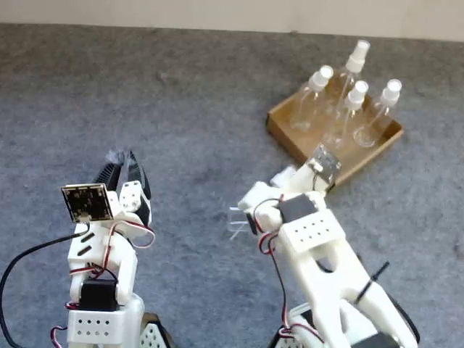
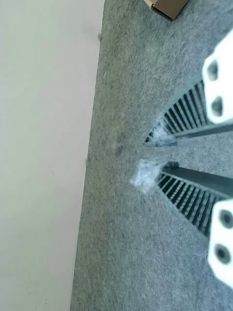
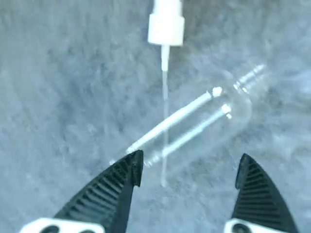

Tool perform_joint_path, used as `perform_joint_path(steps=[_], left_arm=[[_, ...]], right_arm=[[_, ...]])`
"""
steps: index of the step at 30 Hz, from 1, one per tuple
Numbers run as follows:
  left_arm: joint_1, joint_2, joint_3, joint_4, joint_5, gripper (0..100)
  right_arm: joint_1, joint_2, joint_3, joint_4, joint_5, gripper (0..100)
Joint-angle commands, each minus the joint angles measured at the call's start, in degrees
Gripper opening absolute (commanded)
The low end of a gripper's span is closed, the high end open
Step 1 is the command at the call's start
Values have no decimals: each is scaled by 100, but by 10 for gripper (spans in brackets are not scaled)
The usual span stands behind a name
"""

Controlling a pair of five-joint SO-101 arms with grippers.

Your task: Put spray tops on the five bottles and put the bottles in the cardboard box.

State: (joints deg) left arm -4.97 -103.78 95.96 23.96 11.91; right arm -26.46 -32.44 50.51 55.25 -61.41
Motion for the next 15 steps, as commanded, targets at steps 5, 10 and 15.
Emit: perform_joint_path(steps=[5, 10, 15], left_arm=[[57, 13, 110, 9, -62, 7], [57, 13, 110, 9, -62, 7], [57, 13, 110, 9, -62, 7]], right_arm=[[374, 453, -338, -479, -105, 274], [84, 497, -277, -470, -97, 274], [-295, 497, 75, -444, 369, 274]])
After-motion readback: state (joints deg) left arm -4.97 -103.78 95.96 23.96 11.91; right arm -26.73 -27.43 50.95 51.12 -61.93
